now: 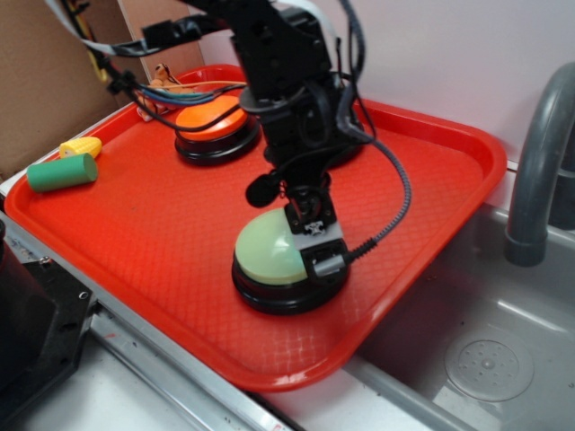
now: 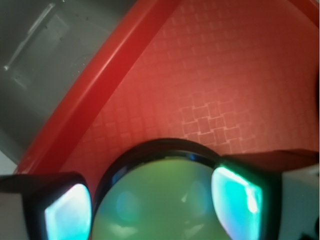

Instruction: Push the green button.

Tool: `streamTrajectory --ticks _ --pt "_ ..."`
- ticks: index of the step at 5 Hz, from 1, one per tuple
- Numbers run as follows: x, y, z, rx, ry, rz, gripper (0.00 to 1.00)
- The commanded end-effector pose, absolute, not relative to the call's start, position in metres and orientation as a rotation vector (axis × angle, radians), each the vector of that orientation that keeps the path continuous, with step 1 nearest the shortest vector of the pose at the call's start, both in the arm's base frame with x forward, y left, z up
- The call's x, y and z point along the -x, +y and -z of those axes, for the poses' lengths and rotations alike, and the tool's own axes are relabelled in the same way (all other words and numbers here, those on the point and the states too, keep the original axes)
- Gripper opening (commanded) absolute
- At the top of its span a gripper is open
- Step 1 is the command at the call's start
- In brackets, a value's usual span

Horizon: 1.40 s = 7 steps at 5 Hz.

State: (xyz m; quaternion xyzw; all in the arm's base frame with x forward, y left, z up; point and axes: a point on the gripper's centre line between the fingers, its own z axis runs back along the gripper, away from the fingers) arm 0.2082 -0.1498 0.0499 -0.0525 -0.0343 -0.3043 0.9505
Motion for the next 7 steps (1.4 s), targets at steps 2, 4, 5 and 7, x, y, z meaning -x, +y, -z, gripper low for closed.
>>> streamTrajectory --ticks 2,4,5,7 --pt "-0.193 -0.148 -0.090 -0.067 -0.017 0.689 1.00" --pt "-0.182 -0.124 -0.125 -0.053 -0.046 0.624 1.00" --pt "-0.177 -0.122 -0.137 -0.036 -0.009 0.615 1.00" --pt "-0.169 -0.118 -0.161 -0.039 0.024 0.585 1.00"
